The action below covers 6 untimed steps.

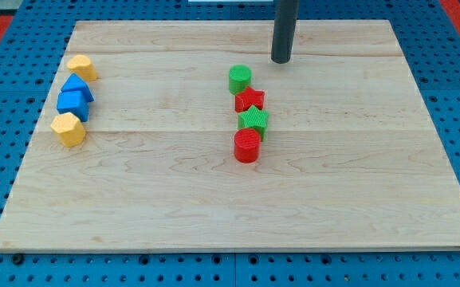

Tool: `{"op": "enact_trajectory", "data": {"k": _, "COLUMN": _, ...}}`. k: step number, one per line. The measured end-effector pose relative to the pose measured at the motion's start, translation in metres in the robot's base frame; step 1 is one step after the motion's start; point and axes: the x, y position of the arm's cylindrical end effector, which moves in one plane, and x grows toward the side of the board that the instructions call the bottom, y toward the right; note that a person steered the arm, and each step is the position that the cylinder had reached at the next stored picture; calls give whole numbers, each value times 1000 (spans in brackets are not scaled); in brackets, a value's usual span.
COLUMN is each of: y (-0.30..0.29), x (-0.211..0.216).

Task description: Place your arm below the red circle

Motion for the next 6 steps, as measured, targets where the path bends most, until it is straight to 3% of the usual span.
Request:
{"op": "enact_trajectory", "data": {"k": 1, "y": 20, "x": 18}}
{"op": "enact_trajectory", "data": {"k": 3, "y": 26, "x": 120}}
{"op": "enact_trajectory", "data": {"k": 4, "y": 7, "x": 207}}
{"op": "enact_trajectory", "data": {"k": 5, "y": -59, "x": 243}}
{"op": "enact_trajectory", "data": {"k": 6, "y": -64, "x": 249}}
